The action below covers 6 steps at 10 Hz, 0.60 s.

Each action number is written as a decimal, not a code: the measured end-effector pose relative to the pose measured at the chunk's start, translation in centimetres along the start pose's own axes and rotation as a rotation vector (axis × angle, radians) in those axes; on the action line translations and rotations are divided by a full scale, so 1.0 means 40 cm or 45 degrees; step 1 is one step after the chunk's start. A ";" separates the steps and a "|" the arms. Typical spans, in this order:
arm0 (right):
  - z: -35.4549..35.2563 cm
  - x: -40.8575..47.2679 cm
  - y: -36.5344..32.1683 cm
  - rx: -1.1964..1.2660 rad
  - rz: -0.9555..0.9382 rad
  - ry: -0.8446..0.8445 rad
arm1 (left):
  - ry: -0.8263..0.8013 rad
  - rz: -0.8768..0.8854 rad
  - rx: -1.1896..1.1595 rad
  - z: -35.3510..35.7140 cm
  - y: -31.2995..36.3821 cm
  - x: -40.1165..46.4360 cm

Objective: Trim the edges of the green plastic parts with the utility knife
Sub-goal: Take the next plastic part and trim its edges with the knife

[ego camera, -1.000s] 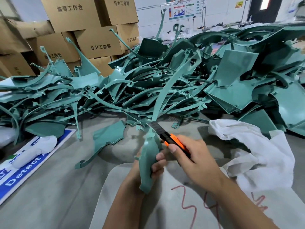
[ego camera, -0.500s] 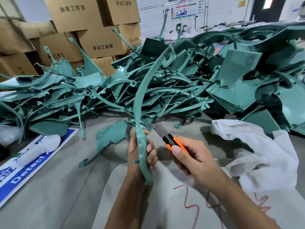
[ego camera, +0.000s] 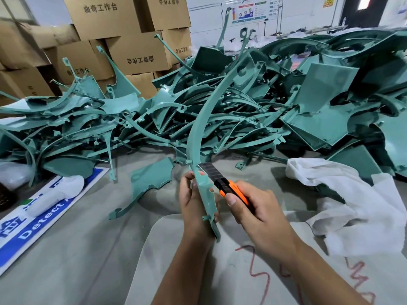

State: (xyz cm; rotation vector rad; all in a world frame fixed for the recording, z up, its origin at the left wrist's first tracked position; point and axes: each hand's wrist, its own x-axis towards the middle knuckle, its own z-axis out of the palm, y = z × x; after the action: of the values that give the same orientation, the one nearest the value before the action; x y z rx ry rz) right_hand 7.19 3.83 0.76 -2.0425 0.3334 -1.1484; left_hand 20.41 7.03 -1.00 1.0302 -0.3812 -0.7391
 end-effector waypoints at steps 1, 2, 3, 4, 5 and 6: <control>0.001 0.006 -0.011 0.007 -0.048 -0.003 | 0.058 0.082 0.034 -0.007 -0.001 0.007; 0.002 0.006 -0.013 -0.002 -0.043 -0.007 | 0.098 0.160 0.010 -0.005 -0.017 0.029; 0.001 0.006 -0.013 -0.030 -0.047 -0.018 | 0.102 0.165 0.020 -0.004 -0.018 0.037; 0.001 0.005 -0.010 -0.047 -0.038 -0.009 | 0.138 0.198 0.058 -0.006 -0.023 0.035; 0.003 -0.001 0.000 -0.053 -0.016 0.009 | 0.158 0.230 0.034 -0.004 -0.023 0.036; 0.005 -0.005 0.011 -0.084 0.056 0.004 | 0.116 0.200 0.018 -0.008 -0.023 0.045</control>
State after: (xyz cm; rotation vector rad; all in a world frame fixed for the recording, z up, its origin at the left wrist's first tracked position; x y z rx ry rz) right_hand 7.29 3.73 0.28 -2.0802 0.4206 -1.1282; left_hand 21.51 5.69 -2.07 1.0311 -0.3846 -0.5476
